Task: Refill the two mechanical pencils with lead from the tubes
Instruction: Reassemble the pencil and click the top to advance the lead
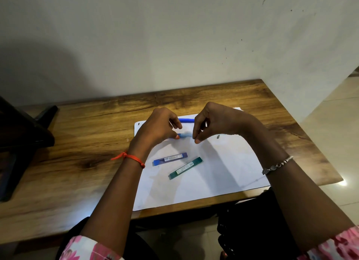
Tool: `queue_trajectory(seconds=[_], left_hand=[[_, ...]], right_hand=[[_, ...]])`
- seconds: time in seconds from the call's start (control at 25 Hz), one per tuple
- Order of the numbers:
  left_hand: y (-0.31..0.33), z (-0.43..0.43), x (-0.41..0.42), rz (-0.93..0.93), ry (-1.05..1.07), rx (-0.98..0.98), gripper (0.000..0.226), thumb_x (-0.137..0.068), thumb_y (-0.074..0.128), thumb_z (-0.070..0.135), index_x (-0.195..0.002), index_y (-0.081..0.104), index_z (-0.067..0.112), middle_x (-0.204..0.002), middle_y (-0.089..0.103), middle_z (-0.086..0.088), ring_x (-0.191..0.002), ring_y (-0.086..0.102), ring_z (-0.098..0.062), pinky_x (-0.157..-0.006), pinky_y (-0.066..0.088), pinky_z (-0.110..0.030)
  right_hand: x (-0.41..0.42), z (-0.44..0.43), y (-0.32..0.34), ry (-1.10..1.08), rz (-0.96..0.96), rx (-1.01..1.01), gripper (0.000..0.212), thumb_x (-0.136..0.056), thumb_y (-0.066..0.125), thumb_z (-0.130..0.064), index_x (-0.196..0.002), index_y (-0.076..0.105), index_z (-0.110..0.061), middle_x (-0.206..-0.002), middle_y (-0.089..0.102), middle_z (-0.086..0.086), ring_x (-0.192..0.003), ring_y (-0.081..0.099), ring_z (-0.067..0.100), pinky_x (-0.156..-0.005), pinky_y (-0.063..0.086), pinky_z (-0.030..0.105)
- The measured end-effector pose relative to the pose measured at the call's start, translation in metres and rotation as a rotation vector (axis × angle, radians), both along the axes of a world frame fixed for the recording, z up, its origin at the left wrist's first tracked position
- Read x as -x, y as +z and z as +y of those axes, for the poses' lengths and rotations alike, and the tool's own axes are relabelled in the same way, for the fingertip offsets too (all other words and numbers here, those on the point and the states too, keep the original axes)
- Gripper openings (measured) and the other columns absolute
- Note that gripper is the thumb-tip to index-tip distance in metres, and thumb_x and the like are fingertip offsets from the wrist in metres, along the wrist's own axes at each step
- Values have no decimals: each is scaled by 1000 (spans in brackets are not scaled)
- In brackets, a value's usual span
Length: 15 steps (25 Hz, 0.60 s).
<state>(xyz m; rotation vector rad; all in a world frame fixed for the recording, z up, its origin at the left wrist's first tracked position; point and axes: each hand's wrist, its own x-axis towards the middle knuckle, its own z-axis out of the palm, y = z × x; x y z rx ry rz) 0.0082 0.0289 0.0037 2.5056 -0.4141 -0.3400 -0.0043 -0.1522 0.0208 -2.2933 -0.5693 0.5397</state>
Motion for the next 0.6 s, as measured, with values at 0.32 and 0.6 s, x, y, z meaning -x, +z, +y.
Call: queue_trajectory(seconds=[0.32, 0.6], left_hand=[[10, 10, 4, 83, -126, 18, 11, -70, 77, 10, -78, 71, 13, -64, 61, 6, -56, 53, -7, -47, 37, -5], [11, 13, 5, 113, -139, -5, 8, -72, 75, 12, -79, 72, 13, -70, 65, 5, -61, 59, -12, -55, 45, -14]], right_hand=[[7, 18, -4, 148, 100, 254, 17, -69, 81, -15, -85, 76, -11, -64, 62, -13, -53, 54, -6, -53, 38, 9], [8, 21, -4, 156, 116, 279, 21, -68, 82, -19, -86, 76, -13, -64, 60, -15, -54, 52, -10, -50, 36, 5]])
